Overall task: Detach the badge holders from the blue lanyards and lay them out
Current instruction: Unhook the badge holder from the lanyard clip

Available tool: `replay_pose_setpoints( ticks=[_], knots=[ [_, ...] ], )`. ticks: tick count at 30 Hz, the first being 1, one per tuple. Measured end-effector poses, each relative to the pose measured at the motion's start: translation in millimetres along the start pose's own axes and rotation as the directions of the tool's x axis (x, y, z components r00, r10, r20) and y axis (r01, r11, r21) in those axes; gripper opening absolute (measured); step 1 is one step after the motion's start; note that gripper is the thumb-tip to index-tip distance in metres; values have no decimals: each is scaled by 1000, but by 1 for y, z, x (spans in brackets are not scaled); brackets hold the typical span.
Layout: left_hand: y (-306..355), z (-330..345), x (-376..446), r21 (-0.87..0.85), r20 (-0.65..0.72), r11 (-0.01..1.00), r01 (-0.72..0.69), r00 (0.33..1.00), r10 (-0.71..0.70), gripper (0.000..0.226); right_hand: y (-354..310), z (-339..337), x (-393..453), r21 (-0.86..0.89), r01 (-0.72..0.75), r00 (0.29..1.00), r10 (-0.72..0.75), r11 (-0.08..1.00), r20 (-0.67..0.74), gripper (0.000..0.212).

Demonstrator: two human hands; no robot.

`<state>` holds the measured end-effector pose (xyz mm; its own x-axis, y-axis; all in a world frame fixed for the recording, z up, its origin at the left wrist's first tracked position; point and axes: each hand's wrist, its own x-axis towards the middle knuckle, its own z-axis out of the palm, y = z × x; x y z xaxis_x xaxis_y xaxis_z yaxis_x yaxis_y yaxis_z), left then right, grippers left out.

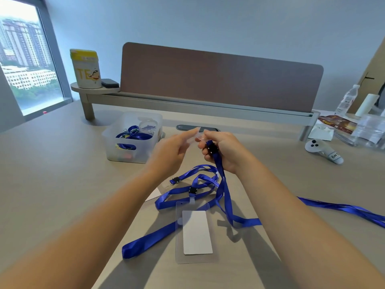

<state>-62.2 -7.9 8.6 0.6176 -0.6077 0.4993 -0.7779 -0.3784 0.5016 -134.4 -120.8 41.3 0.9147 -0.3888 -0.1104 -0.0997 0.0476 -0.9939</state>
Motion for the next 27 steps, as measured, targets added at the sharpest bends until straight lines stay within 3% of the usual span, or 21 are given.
replay_pose_setpoints(
  ticks=[3,6,10,14,16,19,23,25,27],
  knots=[
    [-9,-5,1,295,38,943,-158,987,153,50,1,2,3,-21,-12,1000,12,1000,-9,30],
    [-17,-10,1,428,52,842,-327,940,338,58,5,4,5,-53,11,1000,-11,999,-4,25],
    [-25,-11,1,470,80,817,-334,938,337,60,7,7,8,-77,34,999,-32,996,25,19],
    [-23,-9,-1,316,38,906,-283,957,286,51,6,9,10,-65,34,999,-31,997,39,17],
    [-21,-8,0,204,30,965,-162,987,159,48,6,9,11,-76,43,999,-40,996,37,18],
    [-10,-12,3,18,126,999,36,991,-38,47,5,9,11,-81,63,998,-61,995,36,18],
    [-2,-22,6,-392,271,881,266,948,-166,39,5,9,12,-151,125,990,-115,981,76,19],
    [1,-24,10,-453,267,828,330,936,-228,30,6,10,13,-200,156,986,-140,967,93,19],
    [2,-24,14,-424,229,843,330,940,-252,27,7,11,14,-265,184,981,-161,947,104,20]
  ],
)
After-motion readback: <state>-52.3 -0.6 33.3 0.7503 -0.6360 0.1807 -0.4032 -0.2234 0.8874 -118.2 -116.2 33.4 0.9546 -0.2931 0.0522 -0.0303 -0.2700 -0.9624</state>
